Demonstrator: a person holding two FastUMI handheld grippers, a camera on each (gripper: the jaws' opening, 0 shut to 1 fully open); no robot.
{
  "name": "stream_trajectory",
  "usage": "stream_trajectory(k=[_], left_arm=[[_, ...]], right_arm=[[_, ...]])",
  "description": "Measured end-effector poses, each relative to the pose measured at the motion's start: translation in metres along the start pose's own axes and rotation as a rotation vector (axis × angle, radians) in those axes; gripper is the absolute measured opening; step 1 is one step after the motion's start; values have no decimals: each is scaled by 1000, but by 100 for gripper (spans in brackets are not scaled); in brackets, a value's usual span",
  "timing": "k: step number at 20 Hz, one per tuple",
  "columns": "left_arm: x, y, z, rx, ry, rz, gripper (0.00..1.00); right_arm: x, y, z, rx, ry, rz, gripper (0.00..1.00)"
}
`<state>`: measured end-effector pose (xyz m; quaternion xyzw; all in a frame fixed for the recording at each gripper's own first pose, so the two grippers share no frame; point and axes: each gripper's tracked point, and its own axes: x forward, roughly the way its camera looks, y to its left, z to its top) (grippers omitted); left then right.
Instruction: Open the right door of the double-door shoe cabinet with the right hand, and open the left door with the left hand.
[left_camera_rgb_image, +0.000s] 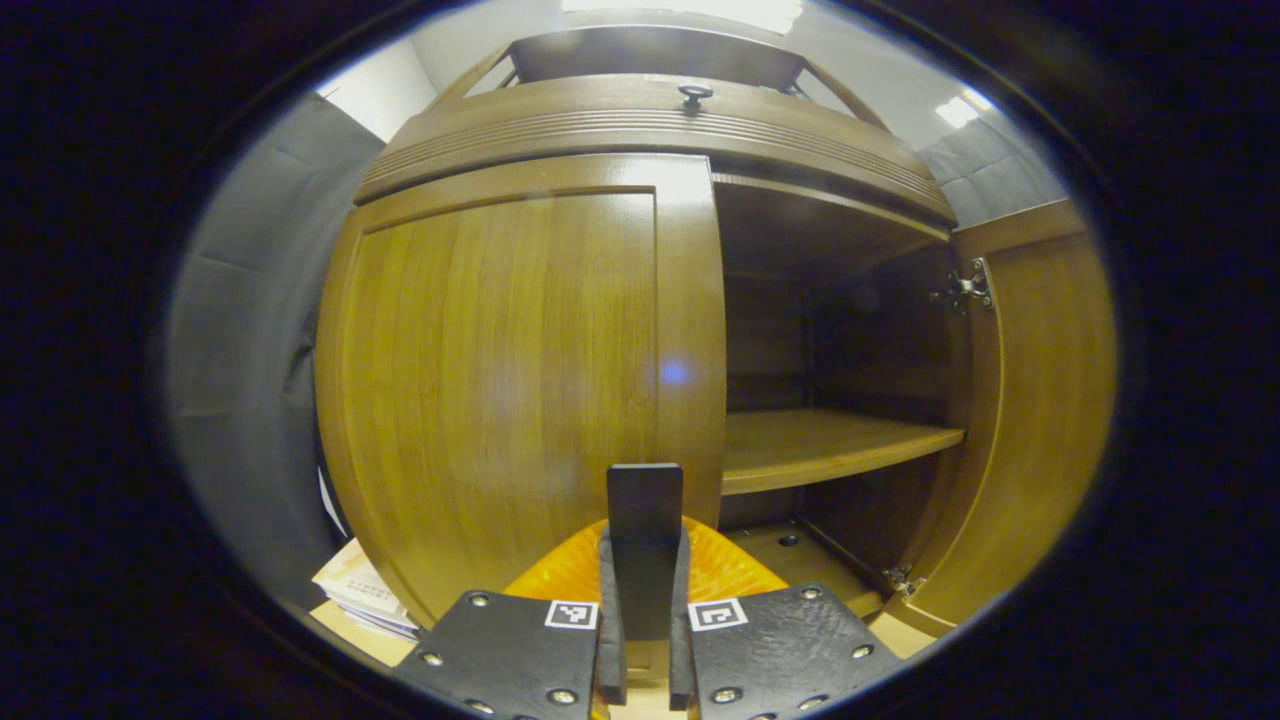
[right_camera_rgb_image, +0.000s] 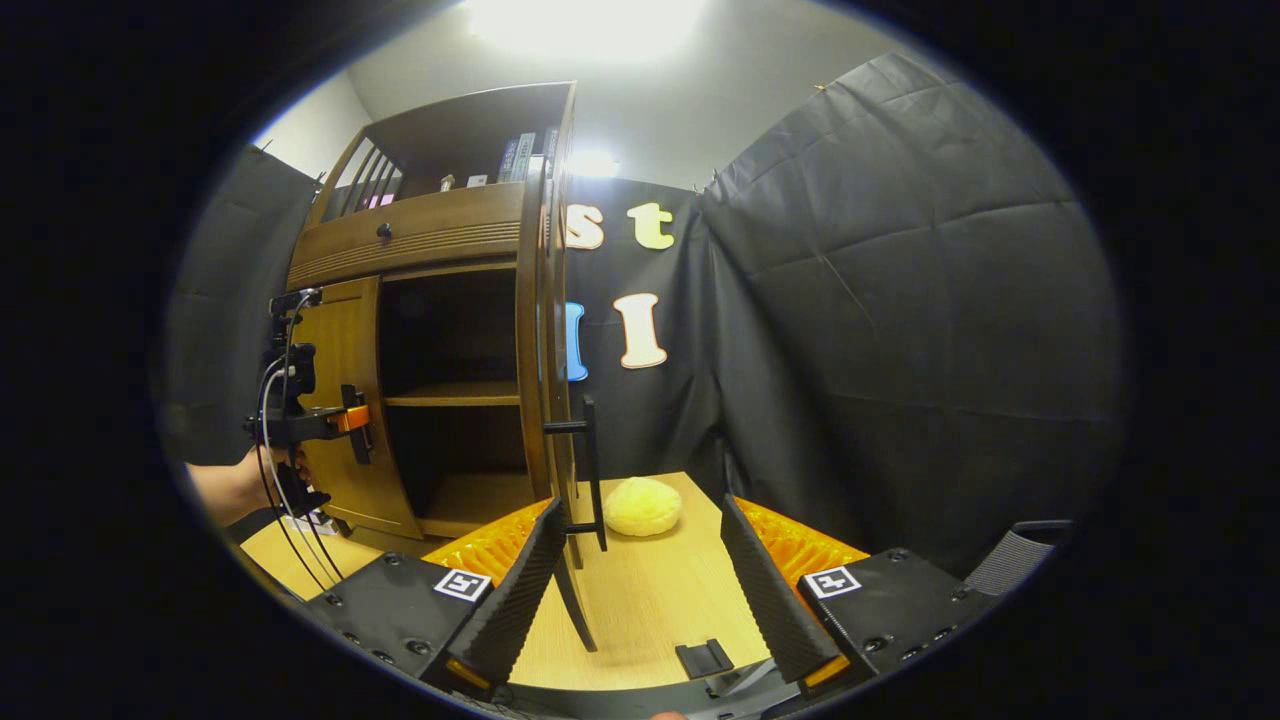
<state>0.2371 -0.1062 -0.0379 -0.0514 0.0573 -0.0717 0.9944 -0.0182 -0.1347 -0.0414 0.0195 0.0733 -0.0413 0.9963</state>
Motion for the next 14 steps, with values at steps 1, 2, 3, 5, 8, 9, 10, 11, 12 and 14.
stream_trajectory(k=[1, 2, 3, 5, 8, 9, 10, 11, 12, 14], left_arm=[[-8, 0, 1, -3, -2, 0, 21], [-16, 1, 1, -3, -4, 1, 15], [-24, 4, 1, -4, -7, 4, 18], [-40, 8, 1, -10, -7, 9, 20], [-65, 16, 0, -21, 3, 4, 21], [-74, 18, 0, -24, 5, 3, 21], [-81, 21, 0, -25, 7, 2, 21], [-89, 24, 1, -25, 9, 2, 20], [-98, 29, 0, -24, 9, 4, 20], [-114, 38, 0, -29, 8, 13, 20]], right_arm=[[1, 3, 0, 0, -2, 6, 98], [1, 6, 0, 0, -3, 13, 98], [2, 9, 0, 2, -4, 21, 98], [5, 16, 0, 8, -5, 38, 98], [9, 29, 2, 14, -10, 68, 98], [10, 35, 2, 13, -12, 79, 98], [11, 39, 3, 10, -15, 89, 98], [12, 44, 4, 6, -15, 99, 98], [13, 49, 4, 3, -17, 110, 98], [15, 58, 2, 2, -15, 130, 98]])
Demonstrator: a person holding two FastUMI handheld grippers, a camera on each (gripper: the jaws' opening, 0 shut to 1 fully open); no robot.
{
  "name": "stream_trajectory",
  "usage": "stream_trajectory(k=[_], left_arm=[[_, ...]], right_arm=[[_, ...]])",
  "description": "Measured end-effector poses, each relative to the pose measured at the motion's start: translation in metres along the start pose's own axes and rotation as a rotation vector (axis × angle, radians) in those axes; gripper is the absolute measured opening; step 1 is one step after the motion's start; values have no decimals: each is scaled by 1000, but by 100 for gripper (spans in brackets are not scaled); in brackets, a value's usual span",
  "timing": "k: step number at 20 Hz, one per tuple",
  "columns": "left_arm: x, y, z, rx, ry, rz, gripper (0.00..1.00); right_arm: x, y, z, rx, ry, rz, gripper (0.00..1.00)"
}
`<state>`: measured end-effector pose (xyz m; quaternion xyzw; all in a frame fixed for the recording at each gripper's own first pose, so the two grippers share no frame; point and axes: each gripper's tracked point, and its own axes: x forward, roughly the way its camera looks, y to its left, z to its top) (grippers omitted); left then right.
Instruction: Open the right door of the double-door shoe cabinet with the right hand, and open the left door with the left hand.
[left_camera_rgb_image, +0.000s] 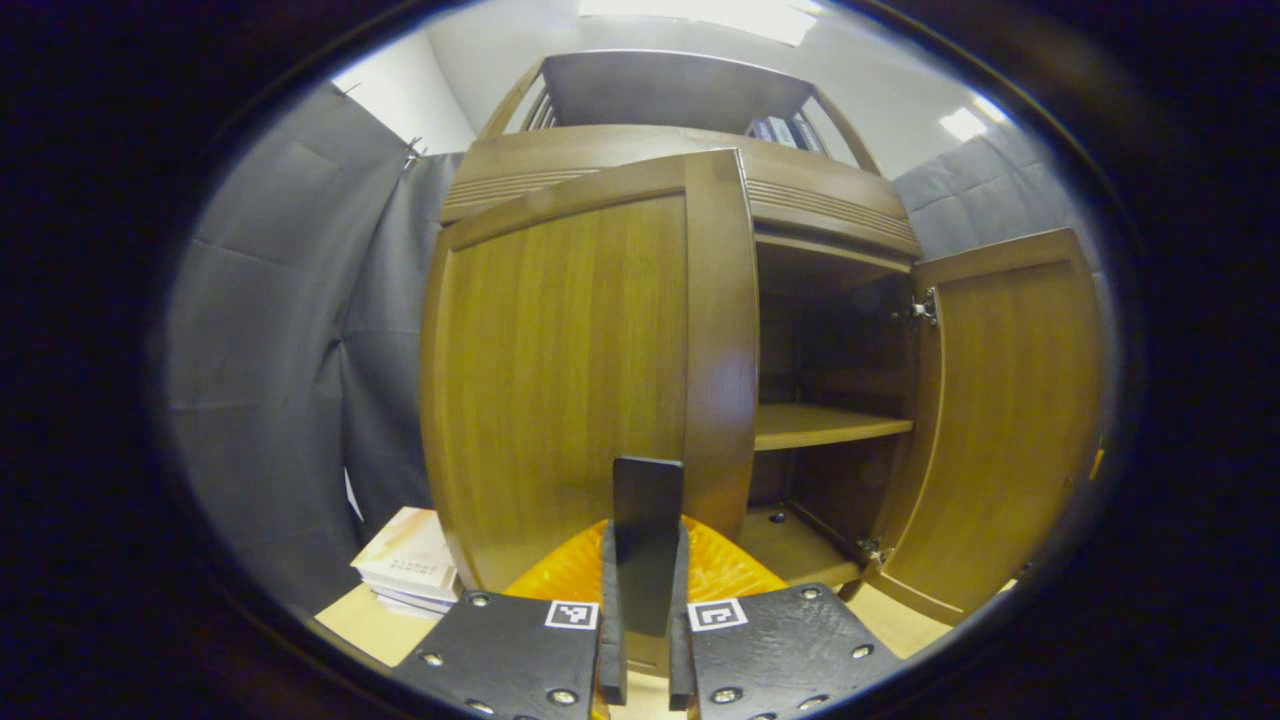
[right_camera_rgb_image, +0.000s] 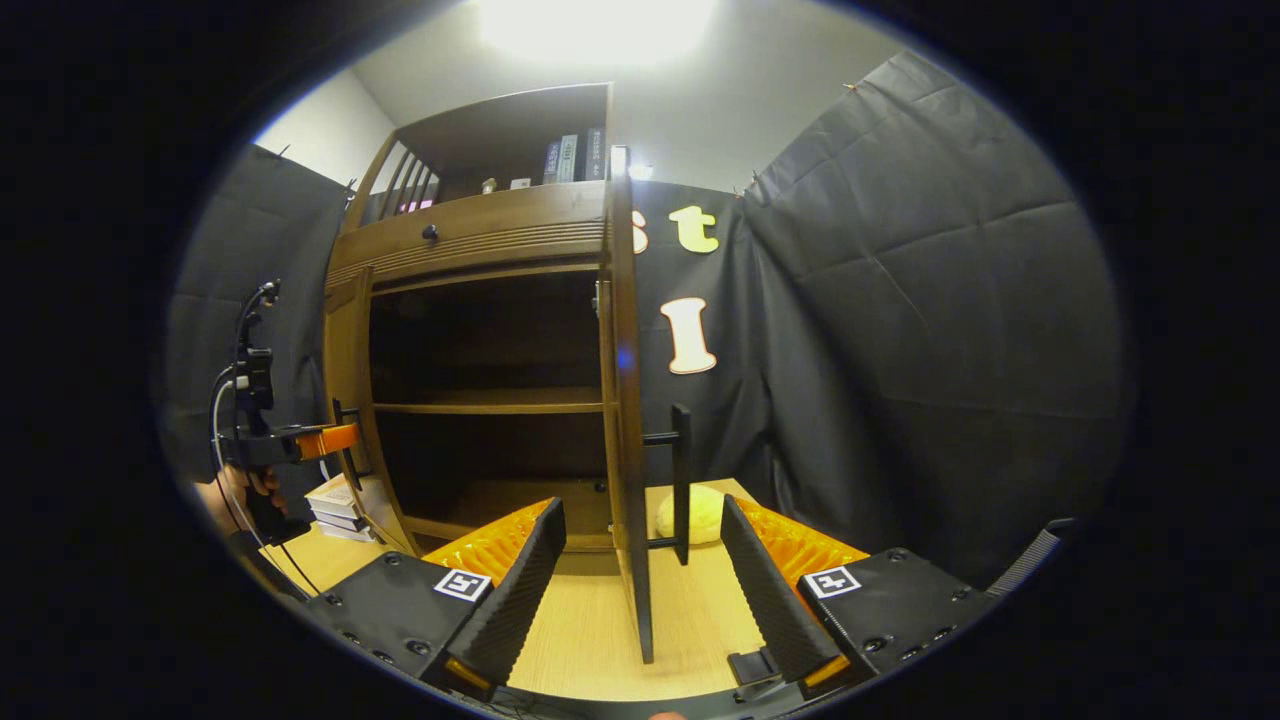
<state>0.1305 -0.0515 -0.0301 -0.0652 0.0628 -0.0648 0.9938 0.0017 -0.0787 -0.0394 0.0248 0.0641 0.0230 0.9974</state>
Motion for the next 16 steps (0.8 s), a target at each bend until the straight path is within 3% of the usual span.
stream_trajectory(k=[14, 16], left_arm=[[-86, 89, 0, -18, 15, 91, 19], [-92, 104, 0, -20, 15, 101, 14]], right_arm=[[14, 81, 4, -6, -17, 157, 98], [14, 91, 4, -13, -20, 173, 98]])
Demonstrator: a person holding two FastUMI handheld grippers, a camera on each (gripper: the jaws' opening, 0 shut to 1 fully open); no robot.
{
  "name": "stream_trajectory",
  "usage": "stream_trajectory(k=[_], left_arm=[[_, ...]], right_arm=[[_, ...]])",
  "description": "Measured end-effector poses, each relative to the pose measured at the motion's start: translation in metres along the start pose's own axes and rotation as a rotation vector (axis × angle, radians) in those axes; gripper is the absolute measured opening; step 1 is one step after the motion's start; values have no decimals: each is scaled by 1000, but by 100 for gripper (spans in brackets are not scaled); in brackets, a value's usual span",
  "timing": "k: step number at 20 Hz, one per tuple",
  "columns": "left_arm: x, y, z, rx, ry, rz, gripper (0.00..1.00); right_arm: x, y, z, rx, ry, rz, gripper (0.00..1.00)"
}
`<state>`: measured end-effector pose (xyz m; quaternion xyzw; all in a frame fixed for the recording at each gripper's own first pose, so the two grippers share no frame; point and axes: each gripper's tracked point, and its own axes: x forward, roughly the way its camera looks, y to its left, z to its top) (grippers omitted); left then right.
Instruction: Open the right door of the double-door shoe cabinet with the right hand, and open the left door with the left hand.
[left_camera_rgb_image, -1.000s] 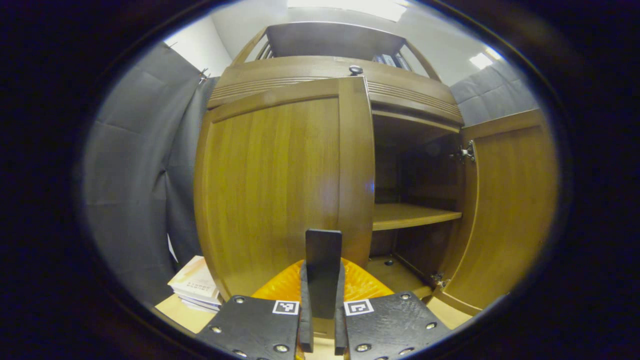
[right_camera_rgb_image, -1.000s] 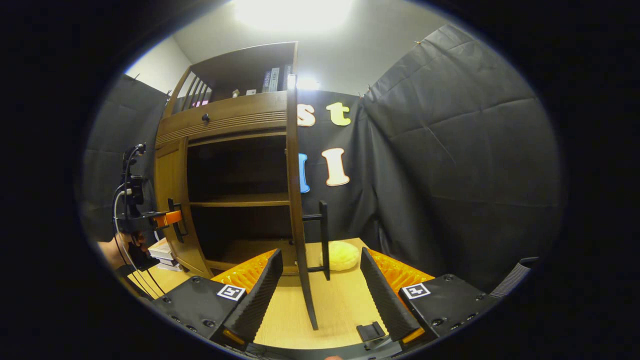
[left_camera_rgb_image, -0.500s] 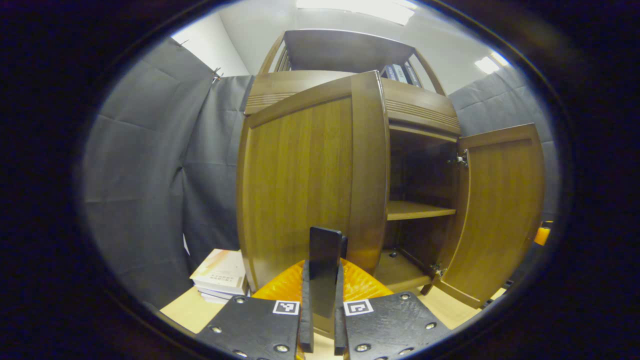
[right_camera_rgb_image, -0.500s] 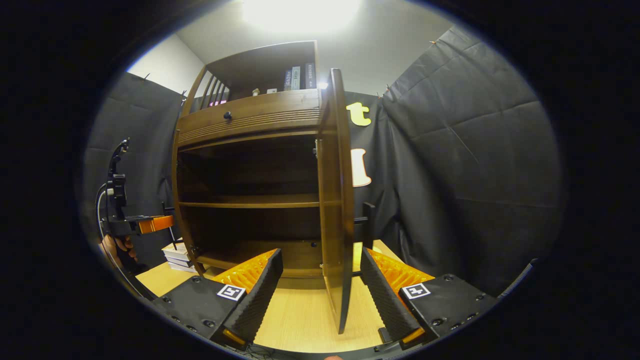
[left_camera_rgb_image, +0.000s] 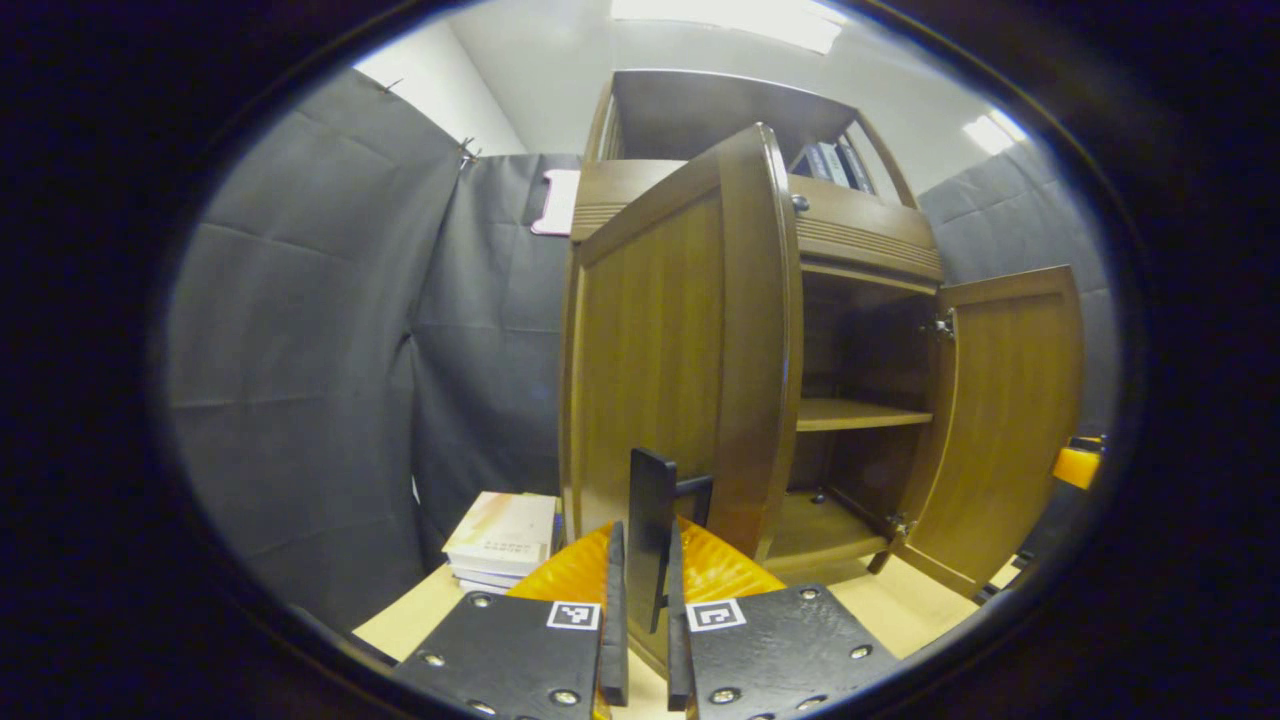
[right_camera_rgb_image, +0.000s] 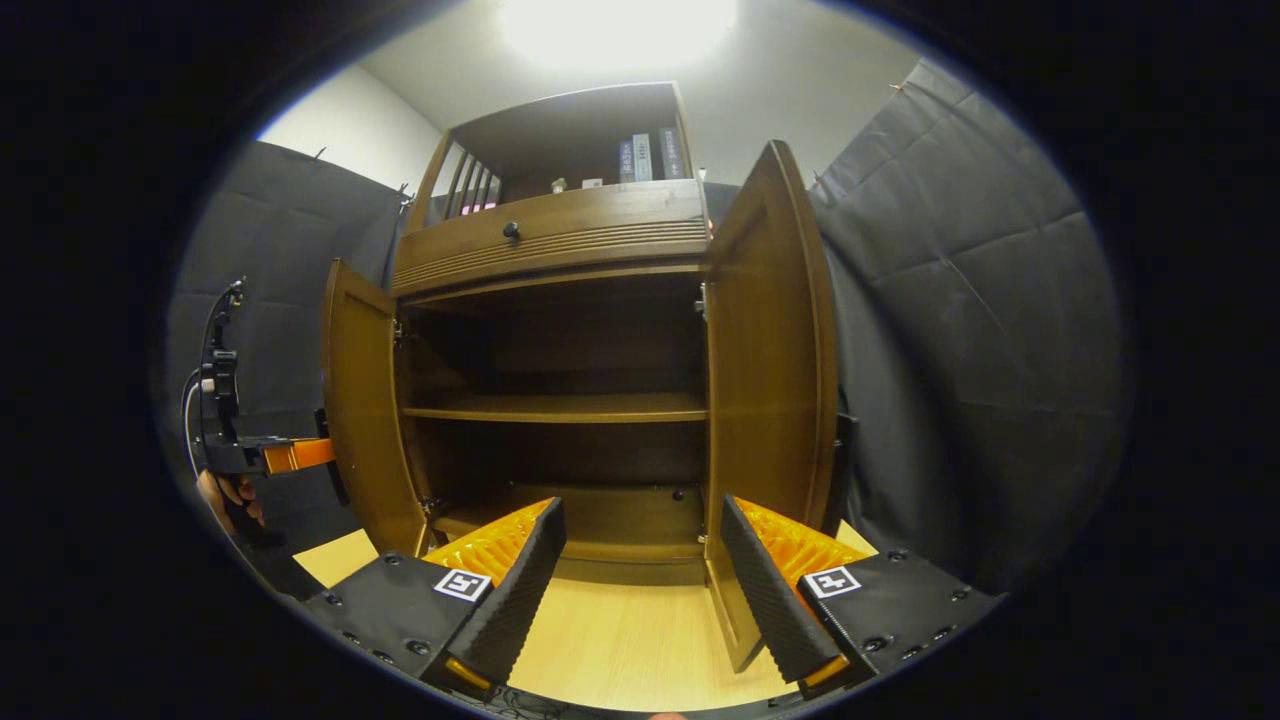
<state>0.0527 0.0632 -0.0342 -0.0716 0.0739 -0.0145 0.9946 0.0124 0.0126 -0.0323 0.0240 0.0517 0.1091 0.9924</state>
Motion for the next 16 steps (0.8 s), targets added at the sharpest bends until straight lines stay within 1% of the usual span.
stream_trajectory(k=[5, 7, 8, 9, 12, 16], left_arm=[[-7, 32, -7, 11, 9, 22, 17], [-10, 48, -2, 30, -3, 62, 16], [-11, 61, -4, 37, -3, 84, 6], [-10, 69, -6, 34, -2, 88, 8], [-12, 93, -7, 12, -1, 100, 7], [-15, 102, -8, 38, -5, 73, 8]], right_arm=[[8, 22, -1, -8, 5, 25, 98], [11, 30, -1, -14, 3, 30, 98], [12, 34, 0, -16, 2, 31, 98], [14, 37, 1, -18, 1, 29, 98], [19, 47, -2, -24, 6, 21, 98], [23, 56, -4, -21, 12, -3, 98]])
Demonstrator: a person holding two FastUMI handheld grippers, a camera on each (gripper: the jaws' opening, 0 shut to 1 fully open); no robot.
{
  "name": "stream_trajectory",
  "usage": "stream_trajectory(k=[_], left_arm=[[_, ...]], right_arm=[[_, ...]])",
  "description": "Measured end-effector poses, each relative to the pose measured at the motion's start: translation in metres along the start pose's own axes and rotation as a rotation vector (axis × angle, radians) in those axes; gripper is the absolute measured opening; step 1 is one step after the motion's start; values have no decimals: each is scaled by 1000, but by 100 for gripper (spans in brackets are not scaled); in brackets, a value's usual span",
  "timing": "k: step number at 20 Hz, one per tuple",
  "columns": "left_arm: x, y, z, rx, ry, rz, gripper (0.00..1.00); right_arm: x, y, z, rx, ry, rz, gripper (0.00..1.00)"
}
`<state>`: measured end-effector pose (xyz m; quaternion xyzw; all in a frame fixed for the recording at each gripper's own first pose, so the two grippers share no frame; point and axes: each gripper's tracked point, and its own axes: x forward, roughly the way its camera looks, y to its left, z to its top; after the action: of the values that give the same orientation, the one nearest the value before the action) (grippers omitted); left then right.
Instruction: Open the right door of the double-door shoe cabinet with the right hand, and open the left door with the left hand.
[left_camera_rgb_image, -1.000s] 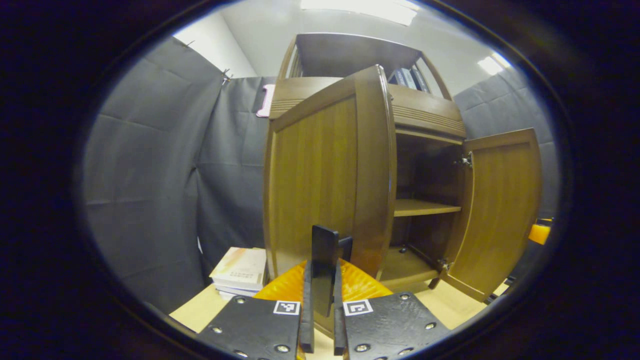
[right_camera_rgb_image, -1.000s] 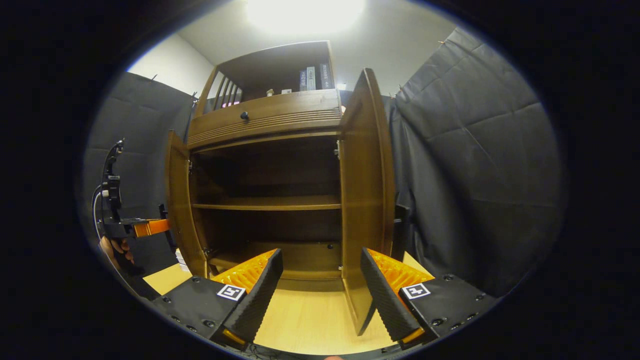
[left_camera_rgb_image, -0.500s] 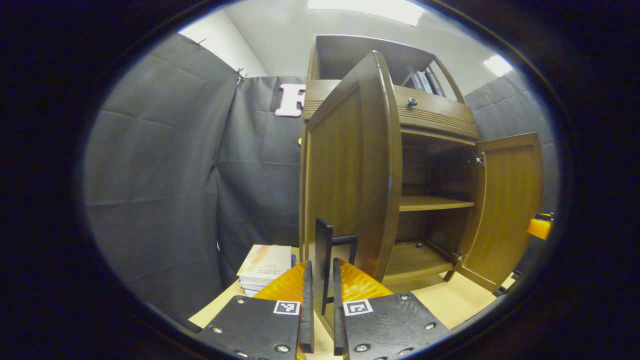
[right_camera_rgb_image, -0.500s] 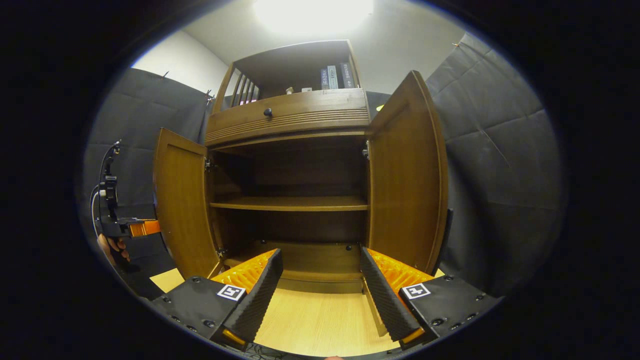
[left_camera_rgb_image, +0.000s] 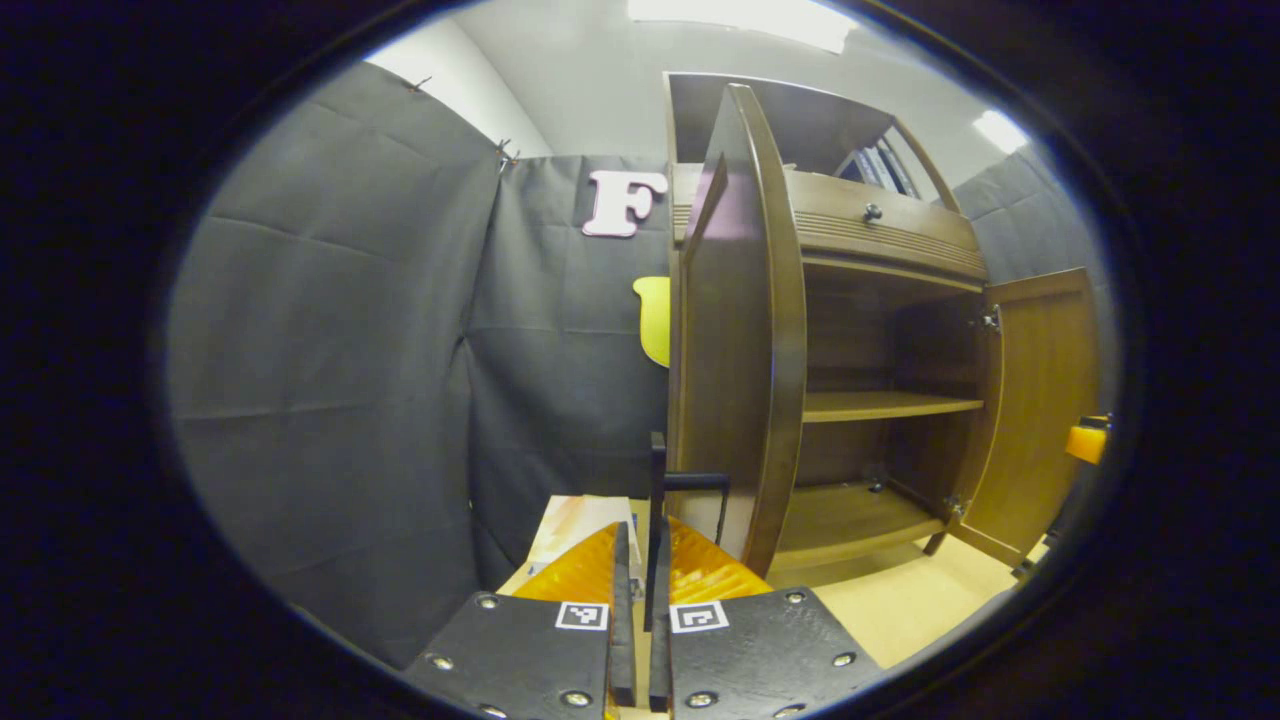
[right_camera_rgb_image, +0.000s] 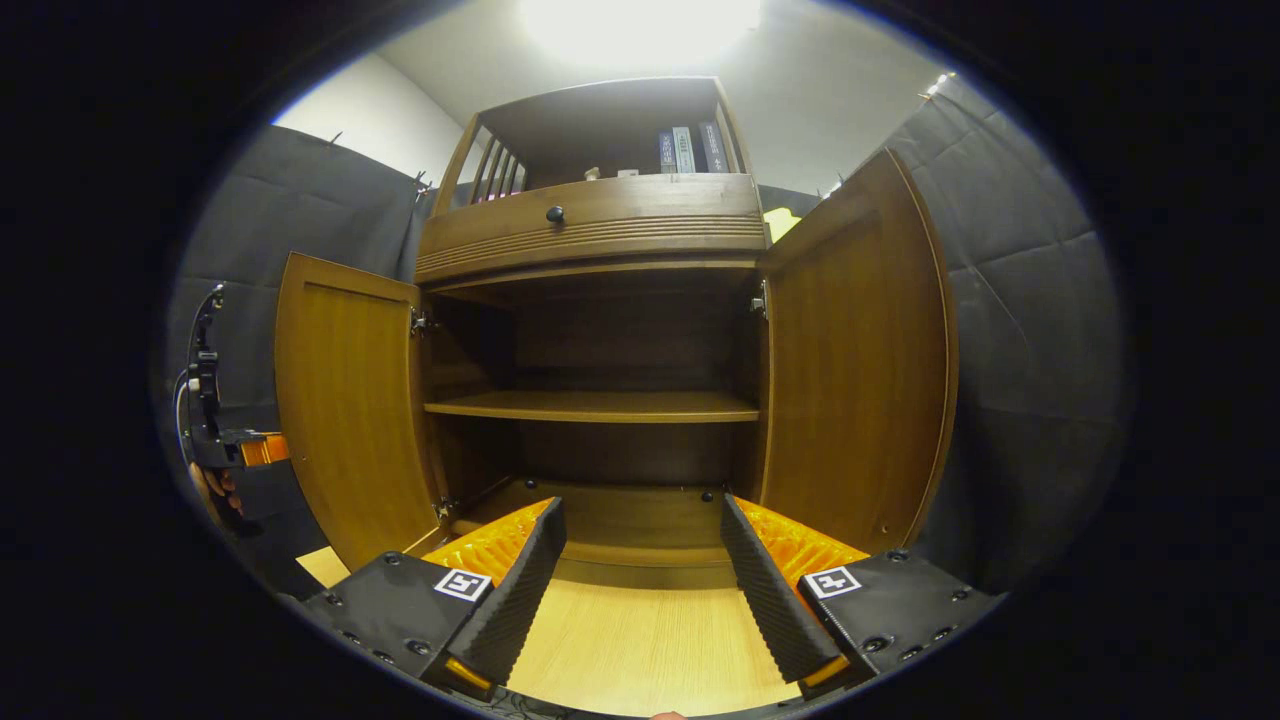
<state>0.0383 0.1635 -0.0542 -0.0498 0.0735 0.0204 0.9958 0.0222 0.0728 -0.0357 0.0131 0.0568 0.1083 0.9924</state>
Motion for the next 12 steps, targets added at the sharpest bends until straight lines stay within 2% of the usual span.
stream_trajectory(k=[7, 12], left_arm=[[-28, 41, -11, -3, 1, 54, 7], [-64, 30, 7, -14, -34, 56, 7]], right_arm=[[-6, 8, 16, 0, -47, -18, 98], [-20, 0, 22, 10, -52, -16, 98]])
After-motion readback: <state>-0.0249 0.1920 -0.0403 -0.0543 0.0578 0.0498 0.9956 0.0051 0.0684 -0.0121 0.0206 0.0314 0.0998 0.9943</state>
